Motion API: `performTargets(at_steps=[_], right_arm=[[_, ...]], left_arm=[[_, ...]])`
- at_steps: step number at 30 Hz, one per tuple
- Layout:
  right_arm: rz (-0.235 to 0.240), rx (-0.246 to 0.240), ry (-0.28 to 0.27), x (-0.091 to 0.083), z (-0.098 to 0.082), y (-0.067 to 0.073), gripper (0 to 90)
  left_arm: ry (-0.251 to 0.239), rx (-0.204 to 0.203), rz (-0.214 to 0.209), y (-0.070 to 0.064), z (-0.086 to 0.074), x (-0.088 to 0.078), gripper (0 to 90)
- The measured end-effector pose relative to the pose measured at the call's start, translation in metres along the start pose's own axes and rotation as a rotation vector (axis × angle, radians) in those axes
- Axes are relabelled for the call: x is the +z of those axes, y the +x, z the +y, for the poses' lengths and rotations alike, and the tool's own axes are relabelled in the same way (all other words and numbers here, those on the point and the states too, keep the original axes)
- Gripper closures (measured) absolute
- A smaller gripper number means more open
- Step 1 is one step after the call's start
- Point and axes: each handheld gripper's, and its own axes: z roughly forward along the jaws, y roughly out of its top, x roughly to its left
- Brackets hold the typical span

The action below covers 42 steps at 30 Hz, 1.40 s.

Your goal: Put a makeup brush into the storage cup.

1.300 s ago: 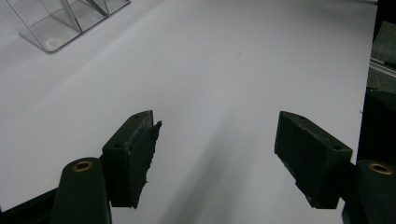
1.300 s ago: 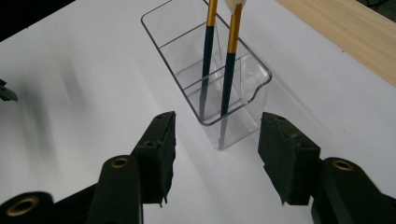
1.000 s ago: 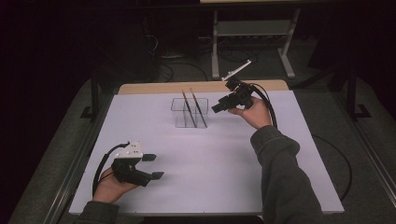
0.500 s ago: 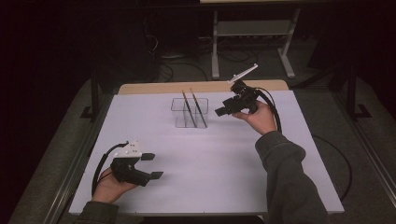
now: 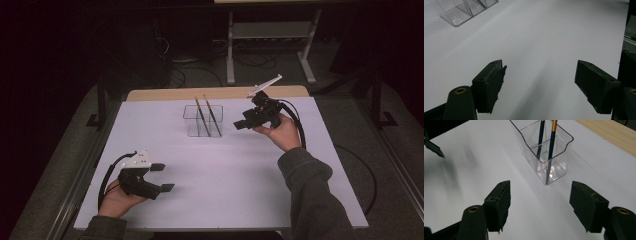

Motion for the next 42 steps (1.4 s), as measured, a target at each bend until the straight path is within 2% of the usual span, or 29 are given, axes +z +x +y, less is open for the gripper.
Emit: performTargets(at_steps=[1,2,5,6,20,24,27,42], right_arm=[[0.003,0.014,-0.001,-0.001,0.000,0.002,32.1],[0.002,0.001,-0.009,-0.002,-0.002,0.002,32.1],[0.005,0.013,-0.009,-0.003,-0.004,0.004,31.7],[0.003,0.002,-0.017,-0.003,-0.006,0.003,31.7],[-0.004,0.007,-0.031,-0.012,-0.023,0.006,30.6],[-0.003,0.022,-0.028,-0.015,-0.025,0.009,30.4],[-0.005,0.005,-0.034,-0.016,-0.028,0.010,30.1],[-0.009,0.008,-0.042,-0.019,-0.048,0.015,28.9]], left_arm=[[0.000,-0.001,-0.001,0.000,0.000,0.000,22.5],[0.000,0.003,0.001,0.000,0.000,0.000,22.5],[0.004,0.003,0.002,0.001,0.000,-0.001,22.5],[0.004,0.003,0.002,0.001,0.000,-0.001,22.5],[0.004,-0.004,0.005,0.002,-0.001,-0.003,22.4],[0.003,-0.004,0.007,0.003,-0.001,-0.003,22.3],[0.002,-0.006,0.007,0.003,-0.001,-0.003,22.3],[-0.004,-0.012,0.017,0.004,-0.002,-0.004,22.3]])
